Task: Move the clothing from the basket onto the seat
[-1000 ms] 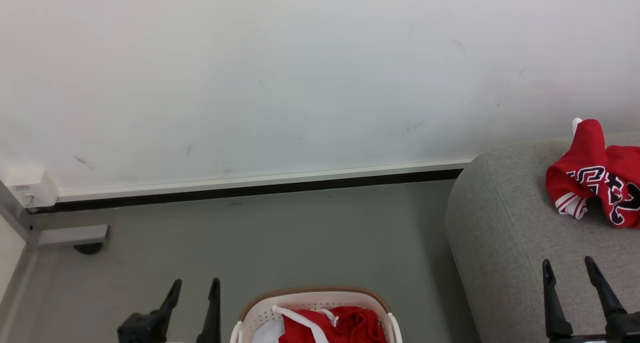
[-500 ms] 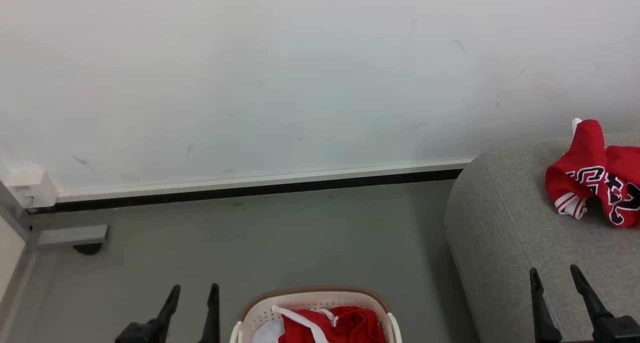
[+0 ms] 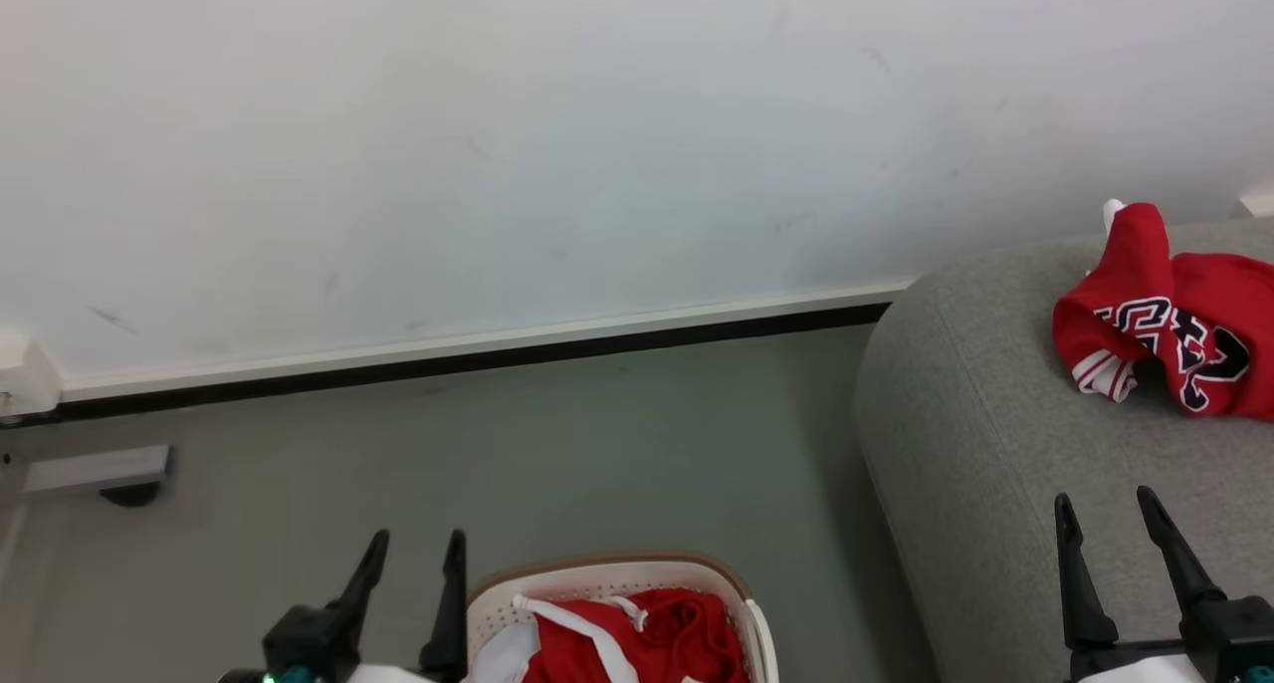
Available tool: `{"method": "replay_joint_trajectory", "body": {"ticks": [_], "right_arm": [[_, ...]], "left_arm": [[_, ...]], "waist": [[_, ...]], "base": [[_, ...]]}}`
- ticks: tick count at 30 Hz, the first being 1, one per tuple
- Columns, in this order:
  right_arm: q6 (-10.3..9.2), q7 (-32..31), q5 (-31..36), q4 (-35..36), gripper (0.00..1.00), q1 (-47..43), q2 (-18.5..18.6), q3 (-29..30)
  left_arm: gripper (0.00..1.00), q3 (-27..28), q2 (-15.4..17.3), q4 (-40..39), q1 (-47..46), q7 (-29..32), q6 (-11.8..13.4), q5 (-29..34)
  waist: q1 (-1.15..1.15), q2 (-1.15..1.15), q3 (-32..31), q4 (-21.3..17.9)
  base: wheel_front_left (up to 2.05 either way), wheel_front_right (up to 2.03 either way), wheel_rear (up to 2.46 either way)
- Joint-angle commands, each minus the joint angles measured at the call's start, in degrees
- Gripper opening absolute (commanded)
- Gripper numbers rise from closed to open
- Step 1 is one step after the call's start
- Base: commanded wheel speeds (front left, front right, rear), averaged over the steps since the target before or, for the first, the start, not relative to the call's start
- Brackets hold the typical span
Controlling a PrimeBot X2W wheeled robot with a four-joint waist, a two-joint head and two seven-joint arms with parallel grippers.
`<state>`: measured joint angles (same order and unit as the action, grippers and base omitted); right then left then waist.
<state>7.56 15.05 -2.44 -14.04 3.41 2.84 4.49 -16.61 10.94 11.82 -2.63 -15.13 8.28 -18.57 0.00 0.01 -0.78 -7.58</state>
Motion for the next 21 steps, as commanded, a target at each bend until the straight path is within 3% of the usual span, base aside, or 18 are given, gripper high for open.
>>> {"method": "replay_joint_trajectory", "body": {"ticks": [1, 10, 16, 21], "right_arm": [[-0.14, 0.19, 0.36, 0.46, 1.0, 0.8, 0.11, 0.14], [-0.14, 0.19, -0.48, 2.57, 1.0, 4.55, 0.09, -1.47], [-0.14, 0.18, -1.24, 4.35, 1.0, 7.91, 0.09, -2.75], [-0.15, 0.18, -1.73, 6.28, 1.0, 10.63, 0.09, -2.95]], "left_arm": [[1.0, -0.29, -0.14, 0.62, -1.4, -0.03, -0.36, 0.72], [1.0, -4.55, -2.05, 8.32, -11.95, 5.21, -2.85, 2.27], [1.0, -7.01, -3.72, 18.86, -19.68, 12.32, -4.71, 2.22], [1.0, -8.02, -5.18, 27.77, -25.55, 13.9, -4.71, 2.58]], "waist": [[0.0, -0.01, 0.81, -0.74], [0.0, -0.01, 6.93, -4.45], [0.0, -0.01, 12.76, -6.85], [0.0, -0.01, 18.85, -8.1]], "base": [[0.0, 0.0, 0.0], [0.0, 0.0, 0.0], [0.0, 0.0, 0.0], [0.0, 0.0, 0.0]]}}
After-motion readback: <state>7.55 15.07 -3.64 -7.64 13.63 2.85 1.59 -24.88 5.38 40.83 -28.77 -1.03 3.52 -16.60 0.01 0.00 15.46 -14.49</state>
